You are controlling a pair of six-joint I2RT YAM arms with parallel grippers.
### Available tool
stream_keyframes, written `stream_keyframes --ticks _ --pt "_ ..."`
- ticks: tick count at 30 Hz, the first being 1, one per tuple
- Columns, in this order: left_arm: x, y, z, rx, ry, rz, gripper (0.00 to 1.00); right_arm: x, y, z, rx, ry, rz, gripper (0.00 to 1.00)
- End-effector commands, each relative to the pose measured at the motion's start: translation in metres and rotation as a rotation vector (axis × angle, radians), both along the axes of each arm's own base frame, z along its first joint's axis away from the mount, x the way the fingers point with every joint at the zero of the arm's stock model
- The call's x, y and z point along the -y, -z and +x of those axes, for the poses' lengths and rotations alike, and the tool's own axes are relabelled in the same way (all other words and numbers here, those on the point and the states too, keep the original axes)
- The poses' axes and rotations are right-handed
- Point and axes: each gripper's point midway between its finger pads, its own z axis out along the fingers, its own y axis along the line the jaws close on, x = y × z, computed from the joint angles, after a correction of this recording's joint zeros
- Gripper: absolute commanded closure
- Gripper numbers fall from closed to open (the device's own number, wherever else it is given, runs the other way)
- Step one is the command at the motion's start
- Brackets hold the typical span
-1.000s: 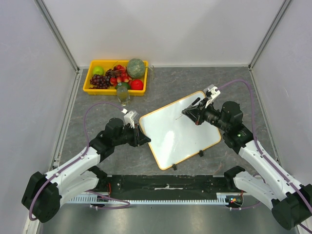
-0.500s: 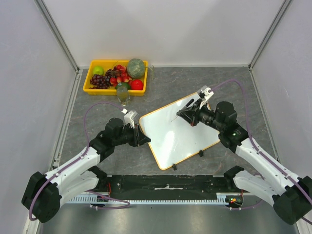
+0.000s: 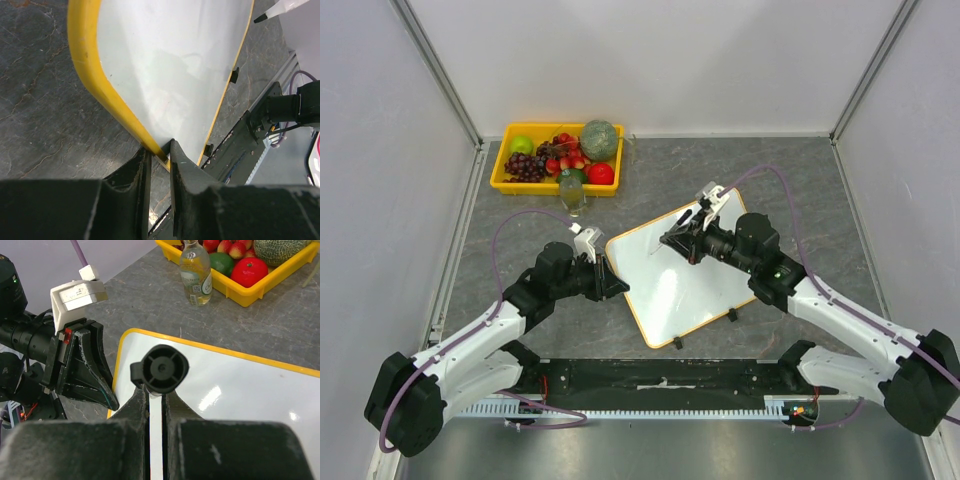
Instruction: Write a sentence on the whiteboard
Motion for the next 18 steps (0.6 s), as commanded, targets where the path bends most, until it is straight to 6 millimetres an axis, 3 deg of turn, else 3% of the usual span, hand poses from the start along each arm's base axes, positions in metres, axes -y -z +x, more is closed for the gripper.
stream_keyframes --ticks 1,8,18 --pt "-0.019 0.018 0.009 0.018 -0.051 0.12 0.81 -0.01 -0.046 0.012 0.129 0.041 0.068 1.0" --pt "-0.02 0.019 0.008 0.016 -0.053 0.124 0.83 -0.02 -0.052 0.019 0.143 0.067 0.073 1.0" --pt "-0.019 0.019 0.008 0.011 -0.047 0.122 0.87 -0.027 -0.032 0.037 0.1 0.128 0.037 1.0"
